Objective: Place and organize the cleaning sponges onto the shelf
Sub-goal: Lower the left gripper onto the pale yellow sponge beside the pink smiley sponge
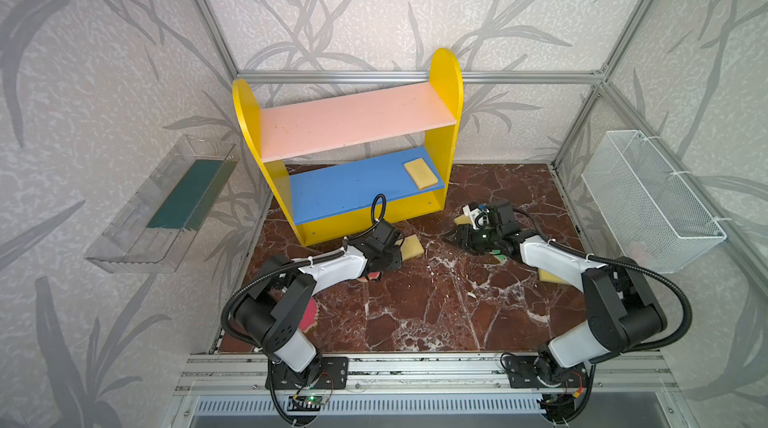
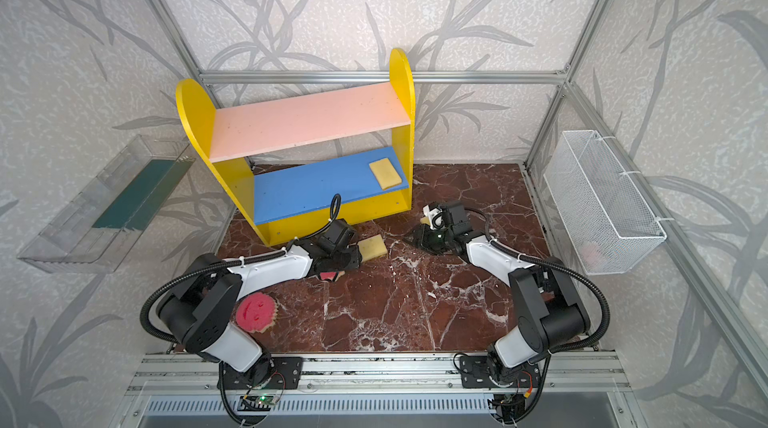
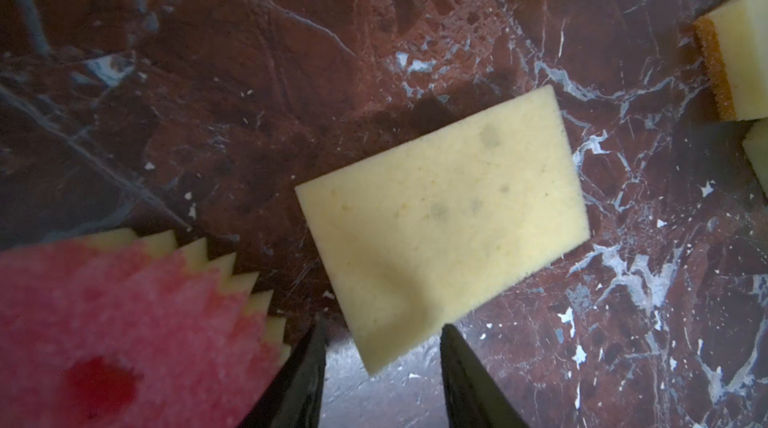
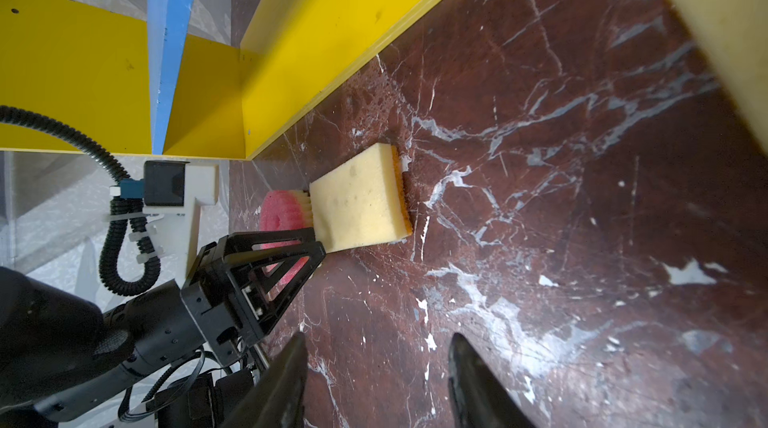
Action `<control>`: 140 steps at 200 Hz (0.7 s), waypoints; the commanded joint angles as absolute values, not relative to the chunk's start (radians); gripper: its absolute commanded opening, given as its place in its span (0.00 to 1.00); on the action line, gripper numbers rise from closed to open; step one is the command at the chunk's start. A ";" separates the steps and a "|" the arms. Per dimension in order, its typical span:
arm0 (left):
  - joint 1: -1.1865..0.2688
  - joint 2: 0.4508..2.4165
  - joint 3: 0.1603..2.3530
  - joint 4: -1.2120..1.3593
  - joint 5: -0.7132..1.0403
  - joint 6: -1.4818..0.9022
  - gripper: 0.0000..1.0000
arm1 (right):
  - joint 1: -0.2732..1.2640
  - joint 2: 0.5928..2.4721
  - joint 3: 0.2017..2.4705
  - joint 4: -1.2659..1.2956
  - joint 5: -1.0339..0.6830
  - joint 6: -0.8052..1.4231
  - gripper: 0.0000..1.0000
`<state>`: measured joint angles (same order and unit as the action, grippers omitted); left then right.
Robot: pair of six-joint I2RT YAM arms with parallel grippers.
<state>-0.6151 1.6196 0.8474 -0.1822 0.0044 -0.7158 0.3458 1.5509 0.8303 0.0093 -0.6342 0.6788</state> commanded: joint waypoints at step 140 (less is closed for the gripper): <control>-0.621 1.580 0.857 -0.130 -0.011 -0.769 0.17 | 0.341 1.526 0.821 0.000 -0.626 0.654 0.54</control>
<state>-0.6155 1.6413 0.8520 -0.1123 0.0025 -0.7609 0.3454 1.5501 0.8196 0.0170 -0.6312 0.6773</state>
